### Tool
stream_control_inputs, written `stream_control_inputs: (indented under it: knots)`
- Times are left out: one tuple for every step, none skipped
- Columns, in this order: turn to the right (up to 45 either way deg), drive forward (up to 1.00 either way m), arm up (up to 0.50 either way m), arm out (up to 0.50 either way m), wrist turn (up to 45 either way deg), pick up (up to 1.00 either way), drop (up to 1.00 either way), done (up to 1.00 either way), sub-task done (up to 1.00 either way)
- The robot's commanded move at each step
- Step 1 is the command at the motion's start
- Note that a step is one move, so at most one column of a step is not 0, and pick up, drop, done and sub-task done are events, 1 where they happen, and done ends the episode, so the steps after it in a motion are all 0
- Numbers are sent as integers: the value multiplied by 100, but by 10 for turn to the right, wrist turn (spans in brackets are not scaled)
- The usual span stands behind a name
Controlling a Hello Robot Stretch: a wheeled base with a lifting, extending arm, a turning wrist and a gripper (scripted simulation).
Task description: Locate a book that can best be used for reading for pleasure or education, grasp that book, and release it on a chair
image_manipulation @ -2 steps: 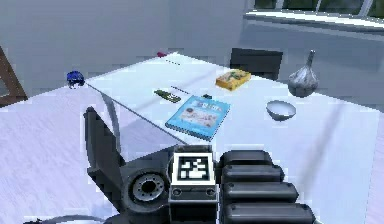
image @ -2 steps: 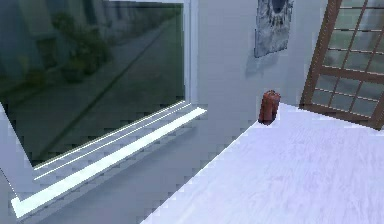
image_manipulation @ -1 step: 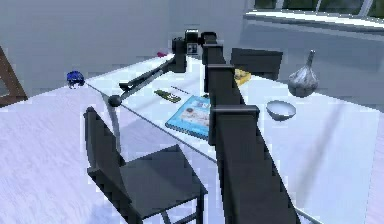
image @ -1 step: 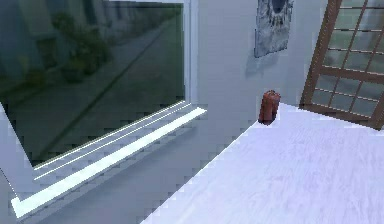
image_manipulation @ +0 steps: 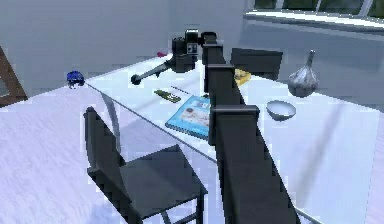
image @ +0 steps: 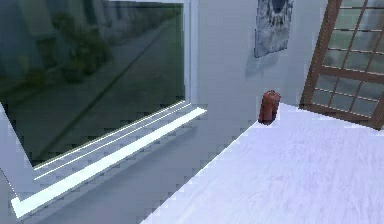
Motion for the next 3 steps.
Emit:
stream_control_inputs:
  knots:
    - [0,0,0,0,450,0,0,0,0]
    - [0,0,0,0,390,0,0,0,0]
    - [0,0,-28,0,0,0,0,0,0]
